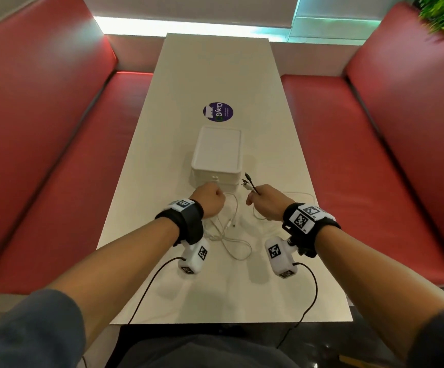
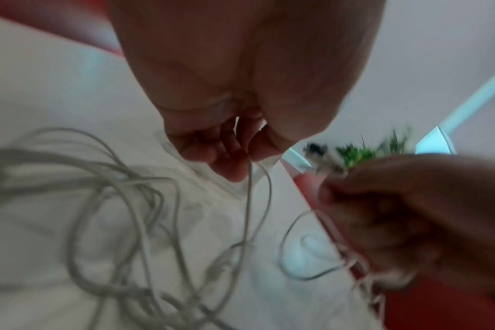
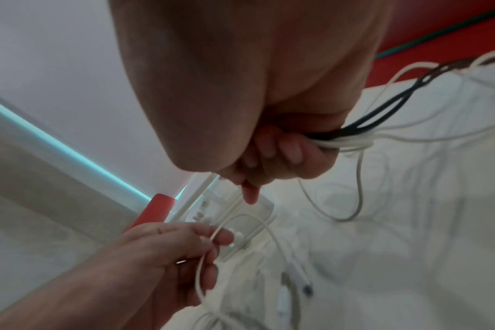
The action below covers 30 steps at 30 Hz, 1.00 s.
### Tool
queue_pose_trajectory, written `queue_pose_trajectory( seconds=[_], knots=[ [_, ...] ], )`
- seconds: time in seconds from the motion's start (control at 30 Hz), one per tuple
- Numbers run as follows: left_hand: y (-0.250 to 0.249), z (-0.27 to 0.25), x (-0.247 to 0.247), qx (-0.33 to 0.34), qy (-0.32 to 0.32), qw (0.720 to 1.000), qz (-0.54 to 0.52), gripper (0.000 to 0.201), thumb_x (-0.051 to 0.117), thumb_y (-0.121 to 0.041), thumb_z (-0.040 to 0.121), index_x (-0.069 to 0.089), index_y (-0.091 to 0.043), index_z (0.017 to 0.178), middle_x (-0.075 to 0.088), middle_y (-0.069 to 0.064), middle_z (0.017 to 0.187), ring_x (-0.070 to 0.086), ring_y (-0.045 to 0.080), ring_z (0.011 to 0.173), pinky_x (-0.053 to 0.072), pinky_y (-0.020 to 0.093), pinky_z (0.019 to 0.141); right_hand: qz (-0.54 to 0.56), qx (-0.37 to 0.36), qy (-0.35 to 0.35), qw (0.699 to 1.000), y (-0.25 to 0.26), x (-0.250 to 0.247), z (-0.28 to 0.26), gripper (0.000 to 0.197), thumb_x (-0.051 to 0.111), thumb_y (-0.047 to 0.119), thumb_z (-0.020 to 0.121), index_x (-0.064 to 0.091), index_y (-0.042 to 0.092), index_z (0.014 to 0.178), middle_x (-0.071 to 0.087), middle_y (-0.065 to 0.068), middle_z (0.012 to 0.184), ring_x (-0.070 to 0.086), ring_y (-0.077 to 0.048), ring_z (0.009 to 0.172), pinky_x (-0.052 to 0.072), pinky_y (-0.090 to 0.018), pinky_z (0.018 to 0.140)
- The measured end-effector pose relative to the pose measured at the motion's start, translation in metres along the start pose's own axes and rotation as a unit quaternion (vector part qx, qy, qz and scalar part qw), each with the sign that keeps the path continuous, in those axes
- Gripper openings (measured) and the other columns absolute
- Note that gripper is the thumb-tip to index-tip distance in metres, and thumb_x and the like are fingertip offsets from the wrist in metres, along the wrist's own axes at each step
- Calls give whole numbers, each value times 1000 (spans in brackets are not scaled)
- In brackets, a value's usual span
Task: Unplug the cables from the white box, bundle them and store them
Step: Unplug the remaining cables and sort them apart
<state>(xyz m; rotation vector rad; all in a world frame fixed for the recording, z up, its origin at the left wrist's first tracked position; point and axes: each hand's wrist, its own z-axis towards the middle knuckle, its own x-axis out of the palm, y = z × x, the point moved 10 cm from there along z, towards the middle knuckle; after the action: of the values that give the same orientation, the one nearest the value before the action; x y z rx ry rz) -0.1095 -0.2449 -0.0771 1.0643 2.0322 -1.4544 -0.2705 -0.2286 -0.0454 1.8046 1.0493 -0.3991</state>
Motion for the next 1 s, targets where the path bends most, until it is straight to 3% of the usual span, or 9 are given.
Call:
queue_pose_trajectory(
  seconds=[0.1,0.2,0.33,0.57,0.63,0.73,0.8,0.9,1.0],
  knots=[
    [-10,-12,-8,4,3,984,-176,16,48,-16,97,58,-5,91,70,12,81,72,28,75,52,31,64,105,24,-34,994,-1,1,2,35,42,30,101,68,8,92,45,4,56,42,-16,50,36,-27,51],
    [-37,-35,-11,87,35,961,-260,14,47,-18,102,54,-6,103,73,10,83,71,21,71,52,29,62,238,53,-66,968,3,-2,-2,52,45,50,100,68,4,93,39,3,54,32,-16,43,26,-22,41],
    [-59,-59,-3,168,63,961,-209,12,48,-18,103,55,-8,104,75,7,82,70,16,70,51,21,62,333,51,-51,940,9,-1,-1,35,52,37,98,66,5,92,38,0,60,30,-13,44,25,-23,41],
    [-20,-61,35,140,135,978,-82,28,39,-26,103,61,-17,88,76,-4,81,65,8,76,50,29,81,448,30,-150,881,0,-45,-9,30,43,33,101,51,18,77,41,1,68,35,-12,52,26,-26,46],
    [-9,-63,43,140,157,977,-43,27,38,-23,103,60,-17,88,77,-4,85,68,8,83,49,26,84,496,20,-170,851,-2,-61,-13,32,42,31,102,50,17,74,47,0,68,49,-15,58,34,-28,53],
    [-5,-63,45,137,161,977,-28,27,37,-21,103,59,-16,89,77,-3,88,68,9,87,48,23,84,556,-19,-130,820,9,-67,-18,30,40,24,105,52,14,79,57,-1,72,70,-21,87,51,-34,75],
    [-4,-62,47,133,165,977,-10,28,36,-20,102,59,-14,89,76,-2,87,67,10,83,48,22,82,608,-42,-84,788,19,-62,-20,24,38,18,106,54,10,90,59,-4,74,71,-25,81,55,-38,79],
    [-1,-65,53,129,181,975,23,29,35,-18,100,58,-17,84,72,-4,79,63,10,75,49,29,83,658,-55,-74,747,25,-63,-20,18,38,16,105,54,10,98,45,1,63,49,-15,52,52,-34,65],
    [0,-65,53,124,179,976,16,29,35,-18,100,57,-19,81,70,-5,75,61,8,71,50,31,82,605,-55,-102,788,24,-67,-23,20,40,19,105,52,15,89,34,6,59,27,-10,48,30,-22,43]
  ],
)
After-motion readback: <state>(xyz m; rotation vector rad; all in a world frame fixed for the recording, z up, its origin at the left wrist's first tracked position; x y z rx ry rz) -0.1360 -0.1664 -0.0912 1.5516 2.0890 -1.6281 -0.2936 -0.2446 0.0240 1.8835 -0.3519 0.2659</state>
